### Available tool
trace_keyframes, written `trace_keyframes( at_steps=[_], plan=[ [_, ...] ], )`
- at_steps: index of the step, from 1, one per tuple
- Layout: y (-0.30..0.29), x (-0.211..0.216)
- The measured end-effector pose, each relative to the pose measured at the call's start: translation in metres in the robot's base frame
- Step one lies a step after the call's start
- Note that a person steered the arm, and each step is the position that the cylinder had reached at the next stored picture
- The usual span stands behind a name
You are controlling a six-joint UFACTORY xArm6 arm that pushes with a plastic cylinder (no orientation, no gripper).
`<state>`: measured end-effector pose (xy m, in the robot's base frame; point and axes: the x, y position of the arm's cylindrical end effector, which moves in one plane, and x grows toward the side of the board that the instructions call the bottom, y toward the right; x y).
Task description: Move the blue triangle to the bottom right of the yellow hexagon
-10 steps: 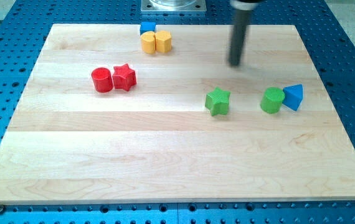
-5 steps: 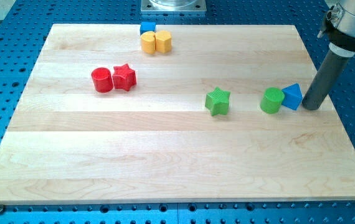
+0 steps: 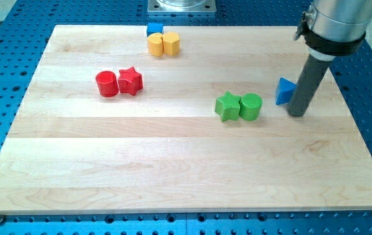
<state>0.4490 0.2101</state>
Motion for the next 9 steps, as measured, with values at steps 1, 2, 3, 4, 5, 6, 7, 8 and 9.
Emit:
trace_keyframes(
  at_steps=[1, 2, 3, 4, 5, 6, 7, 8, 9],
  plan=[
    [0.007, 0.024],
    [-0.024, 0.038],
    [-0.039, 0.015],
    [-0.001, -0.016],
    [-0.03, -0.05],
    [-0.054, -0.087],
    [-0.105, -0.094],
    [-0.132, -0.109],
    [-0.161, -0.11]
  ],
)
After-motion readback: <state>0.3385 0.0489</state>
